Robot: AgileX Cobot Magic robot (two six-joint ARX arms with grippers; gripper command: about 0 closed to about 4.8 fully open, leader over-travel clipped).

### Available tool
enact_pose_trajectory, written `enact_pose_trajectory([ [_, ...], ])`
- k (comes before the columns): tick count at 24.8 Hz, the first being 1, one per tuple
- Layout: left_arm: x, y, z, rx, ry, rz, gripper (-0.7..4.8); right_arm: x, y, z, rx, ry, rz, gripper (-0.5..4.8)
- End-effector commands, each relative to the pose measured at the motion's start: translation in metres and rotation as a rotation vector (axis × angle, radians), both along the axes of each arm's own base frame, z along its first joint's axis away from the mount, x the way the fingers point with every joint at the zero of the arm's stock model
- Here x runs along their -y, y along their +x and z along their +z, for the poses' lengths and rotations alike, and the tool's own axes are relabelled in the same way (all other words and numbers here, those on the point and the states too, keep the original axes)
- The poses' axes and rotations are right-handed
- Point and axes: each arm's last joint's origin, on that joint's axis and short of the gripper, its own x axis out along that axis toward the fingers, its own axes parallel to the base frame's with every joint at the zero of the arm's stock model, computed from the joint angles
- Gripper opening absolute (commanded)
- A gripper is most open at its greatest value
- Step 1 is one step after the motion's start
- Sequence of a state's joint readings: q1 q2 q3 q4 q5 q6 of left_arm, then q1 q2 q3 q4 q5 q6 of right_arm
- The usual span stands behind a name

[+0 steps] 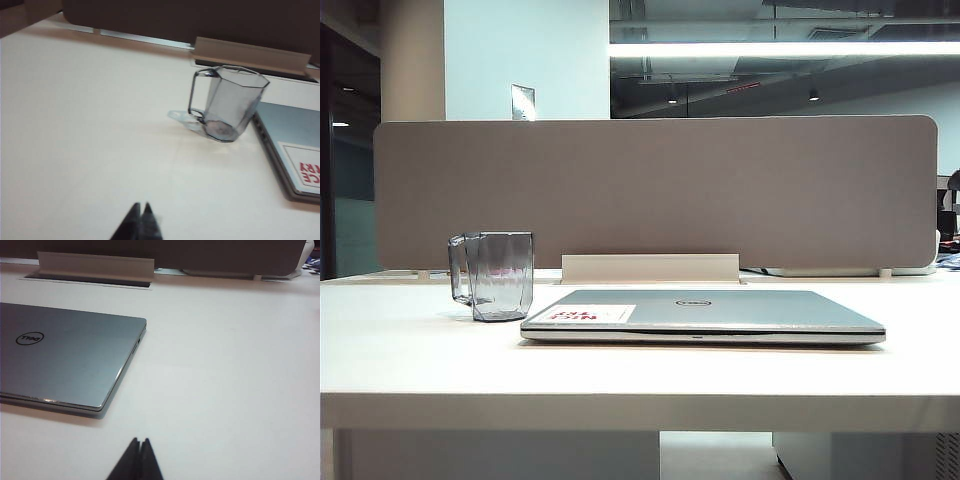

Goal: Pick up the water cup and place it on the left side of the laptop.

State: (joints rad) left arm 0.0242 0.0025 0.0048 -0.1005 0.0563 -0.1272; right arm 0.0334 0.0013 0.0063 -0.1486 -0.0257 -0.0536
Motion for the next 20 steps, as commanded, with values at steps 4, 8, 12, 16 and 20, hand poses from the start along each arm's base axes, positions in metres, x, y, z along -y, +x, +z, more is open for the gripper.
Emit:
enact_pose_trajectory([
  [4,0.0019,-0.0001,0.0022,0.014,-0.008,-0.059,-0.06,0.0001,0.0003,-0.0008,0.006,-0.003,-0.004,-0.06],
  [8,0.0034,-0.0003,0.0016,0.009,-0.013,-0.11,-0.05,0.0001,0.0003,-0.0008,0.006,-0.003,-0.004,-0.06],
  [12,0.0034,-0.0003,0.0014,0.006,-0.013,-0.108,-0.06,0.0001,0.0003,-0.0008,0.006,-0.003,-0.004,-0.06],
  [16,0.0034,-0.0003,0.0014,0.006,-0.013,-0.108,-0.05,0.0001,0.0003,-0.0008,0.006,-0.003,-0.004,-0.06],
  [20,0.0034,-0.0003,0.0014,0.006,-0.013,-0.108,-0.06,0.0002,0.0003,-0.0008,0.008,-0.035,-0.003,-0.06],
])
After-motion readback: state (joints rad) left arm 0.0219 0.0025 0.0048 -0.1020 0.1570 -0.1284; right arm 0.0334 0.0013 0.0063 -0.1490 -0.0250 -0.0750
